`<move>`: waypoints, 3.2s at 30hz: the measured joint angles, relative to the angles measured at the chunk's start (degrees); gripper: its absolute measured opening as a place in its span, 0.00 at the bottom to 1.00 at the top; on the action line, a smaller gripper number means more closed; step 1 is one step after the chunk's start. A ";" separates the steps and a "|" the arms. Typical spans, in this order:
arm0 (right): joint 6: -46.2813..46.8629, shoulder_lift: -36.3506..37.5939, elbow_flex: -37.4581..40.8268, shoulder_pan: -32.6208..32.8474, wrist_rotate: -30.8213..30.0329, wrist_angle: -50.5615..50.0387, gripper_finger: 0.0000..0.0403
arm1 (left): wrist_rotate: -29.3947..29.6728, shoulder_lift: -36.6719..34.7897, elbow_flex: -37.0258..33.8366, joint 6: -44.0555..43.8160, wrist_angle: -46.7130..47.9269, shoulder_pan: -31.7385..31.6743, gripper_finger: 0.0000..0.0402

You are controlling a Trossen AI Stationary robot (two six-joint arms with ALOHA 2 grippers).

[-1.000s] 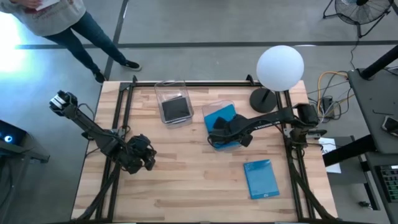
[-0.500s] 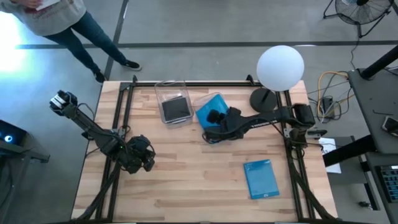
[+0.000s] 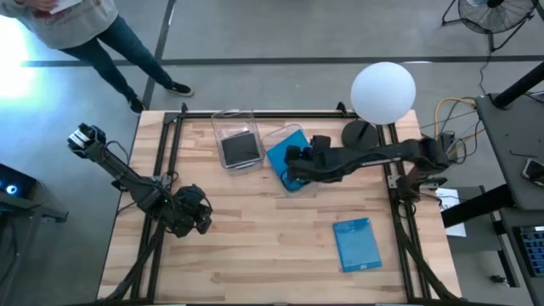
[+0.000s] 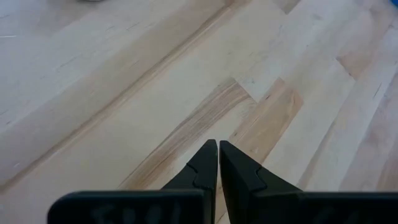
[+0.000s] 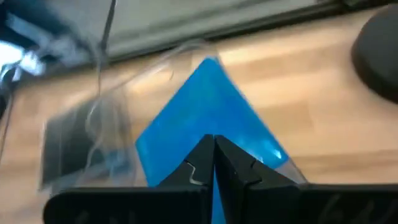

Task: Pick & place jewel cases by type
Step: Put the left blue CD case into the right transparent bin

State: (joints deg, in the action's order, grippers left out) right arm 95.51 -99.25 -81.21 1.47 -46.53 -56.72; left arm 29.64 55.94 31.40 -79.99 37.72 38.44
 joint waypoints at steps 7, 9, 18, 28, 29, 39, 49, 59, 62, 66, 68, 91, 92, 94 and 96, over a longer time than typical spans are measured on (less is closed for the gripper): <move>-0.76 3.26 4.29 -3.45 18.21 4.57 0.05 | 2.11 0.00 0.00 0.02 0.00 0.00 0.00; -1.04 2.75 6.43 -3.31 24.23 12.43 0.11 | 2.59 0.00 0.00 0.02 0.00 -0.02 0.00; 15.37 0.25 10.02 -5.07 24.96 9.21 0.49 | 3.49 -0.07 0.00 -0.05 -0.47 0.00 0.00; 14.45 -1.22 10.52 -13.71 28.02 12.92 0.57 | 3.48 -0.19 0.00 0.24 -0.69 0.00 0.00; 14.26 -1.89 10.59 -13.97 28.67 12.81 0.57 | 3.47 -0.30 0.02 0.24 -0.70 0.00 0.00; 12.45 -5.73 10.12 -13.67 26.72 19.53 0.55 | 2.79 -0.51 0.48 0.28 -0.69 0.00 0.00; 7.49 -3.42 10.58 -11.36 11.07 24.16 0.29 | 1.00 -0.70 0.48 0.26 -0.68 0.00 0.00; 0.26 -4.03 10.58 -14.12 11.19 33.65 0.12 | -0.45 -0.92 0.50 -2.19 -0.80 0.00 0.00; -1.84 -3.95 10.30 -14.45 10.38 33.41 0.09 | -0.43 -0.94 0.79 -2.40 -0.74 0.00 0.00; -8.72 -3.02 8.16 -14.19 10.34 32.76 0.07 | 0.81 -0.98 1.41 -2.36 -0.81 0.00 0.00; -15.27 -1.59 6.24 -13.80 10.14 32.47 0.07 | 1.59 -0.98 1.55 -2.36 -0.80 0.00 0.00; -70.79 -21.85 -36.33 -32.40 59.22 -15.71 0.09 | 5.34 -0.26 1.84 -3.85 -3.45 0.00 0.00; -71.22 -23.81 -38.20 -32.39 59.25 -15.60 0.12 | 5.37 -0.17 1.84 -3.86 -3.43 0.00 0.00; -72.59 -27.65 -42.19 -32.19 59.22 -16.57 0.19 | 5.37 -0.07 1.84 -4.03 -3.43 0.00 0.00; -73.09 -30.73 -45.97 -31.54 58.26 -19.75 0.28 | 5.39 -0.07 1.84 -4.15 -3.46 0.00 0.00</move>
State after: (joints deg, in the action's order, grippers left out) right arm 22.43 -129.98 -127.17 -30.08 11.73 -76.47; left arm 35.03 55.87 33.23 -84.14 34.26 38.44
